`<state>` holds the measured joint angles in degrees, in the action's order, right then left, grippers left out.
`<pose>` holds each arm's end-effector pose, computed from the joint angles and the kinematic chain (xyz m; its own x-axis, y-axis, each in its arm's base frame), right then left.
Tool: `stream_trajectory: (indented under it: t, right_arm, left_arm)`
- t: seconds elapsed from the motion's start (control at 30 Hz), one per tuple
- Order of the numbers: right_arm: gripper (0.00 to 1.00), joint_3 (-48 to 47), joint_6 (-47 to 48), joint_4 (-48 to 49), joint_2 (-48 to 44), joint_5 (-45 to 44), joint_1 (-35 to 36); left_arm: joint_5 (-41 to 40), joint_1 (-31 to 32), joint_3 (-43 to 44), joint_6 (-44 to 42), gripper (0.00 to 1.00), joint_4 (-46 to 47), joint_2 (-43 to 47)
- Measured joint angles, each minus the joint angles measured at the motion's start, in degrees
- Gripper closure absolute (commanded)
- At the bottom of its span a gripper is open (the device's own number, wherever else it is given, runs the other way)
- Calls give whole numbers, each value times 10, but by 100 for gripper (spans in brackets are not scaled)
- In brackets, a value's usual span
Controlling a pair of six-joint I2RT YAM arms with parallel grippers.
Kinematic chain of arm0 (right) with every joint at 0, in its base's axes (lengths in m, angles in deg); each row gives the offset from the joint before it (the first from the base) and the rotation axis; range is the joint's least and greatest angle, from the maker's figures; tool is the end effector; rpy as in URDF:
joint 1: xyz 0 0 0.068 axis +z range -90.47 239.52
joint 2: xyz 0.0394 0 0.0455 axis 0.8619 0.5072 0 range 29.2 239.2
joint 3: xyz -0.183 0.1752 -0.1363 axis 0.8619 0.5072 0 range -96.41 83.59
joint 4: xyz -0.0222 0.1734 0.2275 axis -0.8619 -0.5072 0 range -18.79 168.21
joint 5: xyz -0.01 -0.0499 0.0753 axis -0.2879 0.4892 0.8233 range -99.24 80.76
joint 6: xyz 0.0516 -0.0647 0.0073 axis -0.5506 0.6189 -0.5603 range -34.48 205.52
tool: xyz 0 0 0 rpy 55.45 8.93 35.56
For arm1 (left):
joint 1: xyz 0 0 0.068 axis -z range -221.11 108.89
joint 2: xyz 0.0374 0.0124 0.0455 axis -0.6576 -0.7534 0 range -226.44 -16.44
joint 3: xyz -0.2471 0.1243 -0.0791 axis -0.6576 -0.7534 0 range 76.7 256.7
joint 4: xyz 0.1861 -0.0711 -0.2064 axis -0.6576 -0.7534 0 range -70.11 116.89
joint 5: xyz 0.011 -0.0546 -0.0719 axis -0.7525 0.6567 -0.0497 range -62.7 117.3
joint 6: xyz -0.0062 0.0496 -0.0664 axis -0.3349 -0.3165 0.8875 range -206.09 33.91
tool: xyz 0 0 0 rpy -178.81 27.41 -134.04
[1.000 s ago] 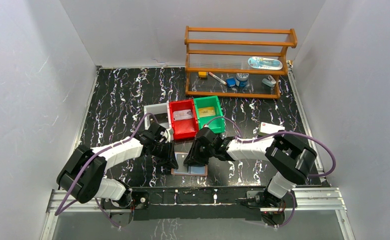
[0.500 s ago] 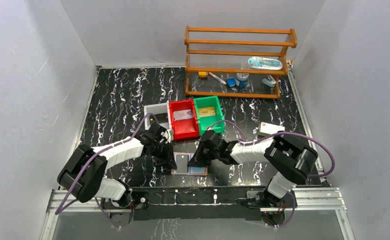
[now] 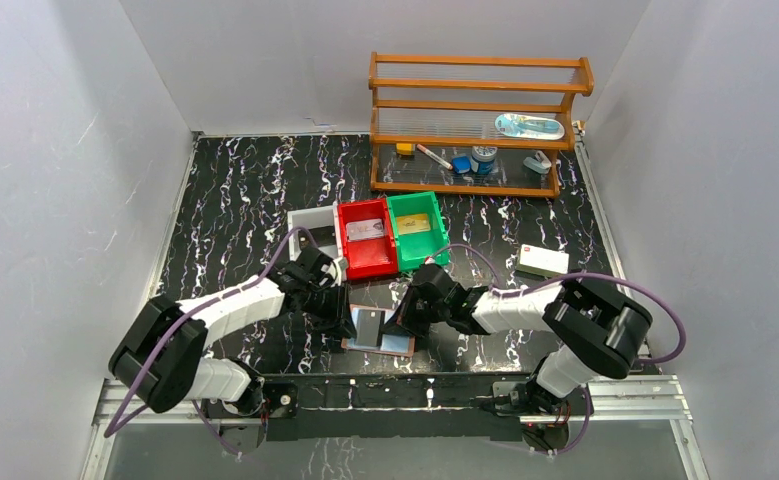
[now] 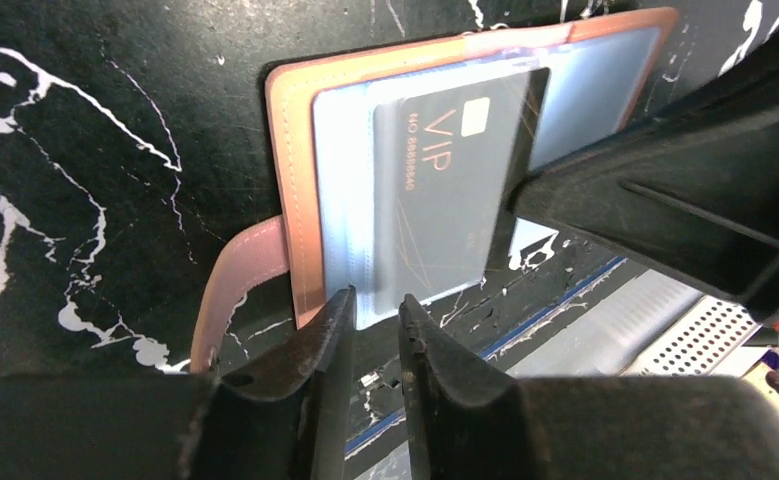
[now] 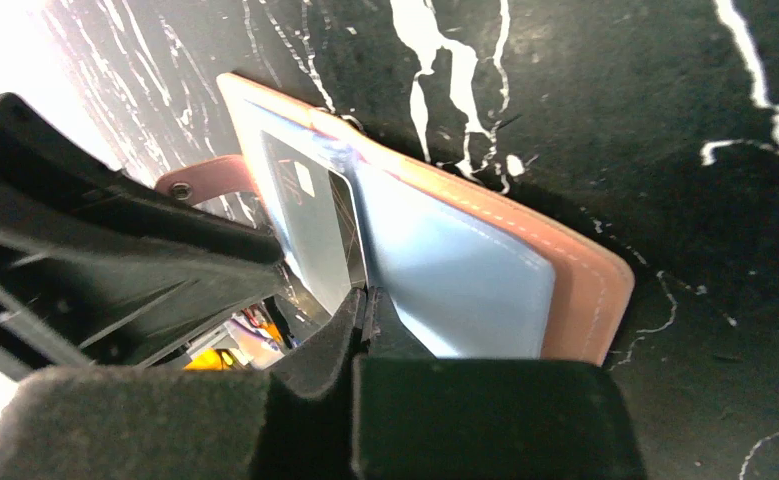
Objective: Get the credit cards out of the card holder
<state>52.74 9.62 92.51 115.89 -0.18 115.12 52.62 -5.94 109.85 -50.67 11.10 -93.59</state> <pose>0.1687 0.2665 0.1044 -0.9461 0.3135 -0.0810 0.1487 0.6428 0.7514 0.1991 -0.1782 0.1194 -0.9794 0.0493 -0.1958 0.1582 0.7896 -0.5929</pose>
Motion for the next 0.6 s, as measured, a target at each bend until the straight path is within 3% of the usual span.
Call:
stream_trajectory:
  t: [0.1, 0.23, 0.47, 0.6]
  right_arm:
    - [100, -2, -1, 0, 13, 5, 0]
    - [99, -9, -2, 0, 25, 12, -1]
    - [97, -14, -2, -5, 30, 16, -1]
    - [96, -17, -2, -8, 30, 16, -1]
  left_arm:
    - [-3, 1, 6, 3, 65, -11, 19]
    - [1, 2, 33, 6, 61, -13, 42]
    - [43, 2, 51, 10, 63, 28, 28]
    - [54, 2, 47, 8, 69, 34, -11]
